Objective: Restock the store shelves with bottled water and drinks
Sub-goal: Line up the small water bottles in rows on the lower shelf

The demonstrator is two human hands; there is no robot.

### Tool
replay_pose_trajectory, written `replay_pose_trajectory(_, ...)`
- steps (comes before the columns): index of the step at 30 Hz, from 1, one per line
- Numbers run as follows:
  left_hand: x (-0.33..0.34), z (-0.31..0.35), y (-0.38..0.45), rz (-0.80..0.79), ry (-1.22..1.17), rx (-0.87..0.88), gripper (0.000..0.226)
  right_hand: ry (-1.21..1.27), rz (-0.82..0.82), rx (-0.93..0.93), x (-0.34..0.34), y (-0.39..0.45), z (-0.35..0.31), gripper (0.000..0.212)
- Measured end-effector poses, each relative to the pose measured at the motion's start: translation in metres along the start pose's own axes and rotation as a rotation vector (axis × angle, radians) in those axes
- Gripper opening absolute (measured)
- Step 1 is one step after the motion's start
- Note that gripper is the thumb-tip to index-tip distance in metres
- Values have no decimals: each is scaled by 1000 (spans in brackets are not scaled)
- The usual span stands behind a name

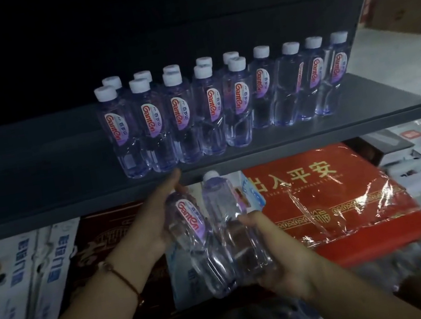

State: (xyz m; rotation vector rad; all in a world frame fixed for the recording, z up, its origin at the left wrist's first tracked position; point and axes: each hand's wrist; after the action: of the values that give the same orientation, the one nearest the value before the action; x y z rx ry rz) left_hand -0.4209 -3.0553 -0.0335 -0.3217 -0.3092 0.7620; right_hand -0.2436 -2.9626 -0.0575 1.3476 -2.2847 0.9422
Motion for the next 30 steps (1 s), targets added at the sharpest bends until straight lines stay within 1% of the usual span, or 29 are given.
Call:
replay_pose_trajectory(1,-2,0,2,28,-18,-14,42,72,17,22,7,-6,0,38)
replay_pose_trajectory(2,-3,-2,4,53,-26,-24,43,154,26,51,6,-8,-1,42)
replay_pose_trajectory(3,-2,-5,4,69,-38,-47,45,106,65,89,14,-9,1,45)
replay_pose_trajectory(4,-3,-9,6,96,-48,-69,46,16,62,116,16,-4,4,48)
replay_pose_trajectory(5,-2,-14,9,142,-49,-79,47,-17,156,164,23,-4,5,45)
replay_pose_trajectory(7,0,-23,14,238,-38,-60,55,62,143,204,21,-12,15,26)
replay_pose_trajectory(9,3,-28,17,283,78,8,67,113,121,180,18,-11,16,30)
replay_pose_trajectory(11,9,-36,15,242,275,55,89,173,94,164,15,-10,12,40)
replay_pose_trajectory(12,13,-41,9,174,337,40,97,171,96,166,11,-10,10,42)
replay_pose_trajectory(13,17,-46,4,100,367,28,99,151,111,161,8,-9,7,43)
replay_pose_trajectory(14,19,-51,3,45,391,33,95,142,120,148,4,-9,3,43)
replay_pose_trajectory(16,23,-55,4,-16,404,91,84,127,128,141,-2,-8,-2,47)
replay_pose_trajectory(18,24,-53,5,-60,433,153,81,107,159,110,-7,-7,-6,44)
replay_pose_trajectory(20,27,-48,5,-66,493,188,81,82,169,90,-12,-6,-9,50)
replay_pose_trajectory(24,36,-41,-5,-47,562,253,61,7,196,8,-19,-10,-19,59)
replay_pose_trajectory(26,40,-33,-12,-60,594,307,47,-77,204,-49,-24,-12,-27,56)
replay_pose_trajectory(27,41,-29,-14,-61,605,344,44,-120,219,-85,-27,-12,-33,54)
replay_pose_trajectory(30,42,-15,-18,-65,648,457,45,-253,277,-207,-30,-15,-61,59)
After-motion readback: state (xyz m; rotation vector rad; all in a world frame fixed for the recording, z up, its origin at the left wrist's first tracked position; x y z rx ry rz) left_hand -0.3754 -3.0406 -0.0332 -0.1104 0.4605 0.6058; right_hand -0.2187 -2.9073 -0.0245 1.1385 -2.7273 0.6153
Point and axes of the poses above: each hand's wrist, its own y-axis towards the middle knuckle, its own x-axis out of the palm, z = x × y, and after that the axes turned 8 degrees about y, right-handed
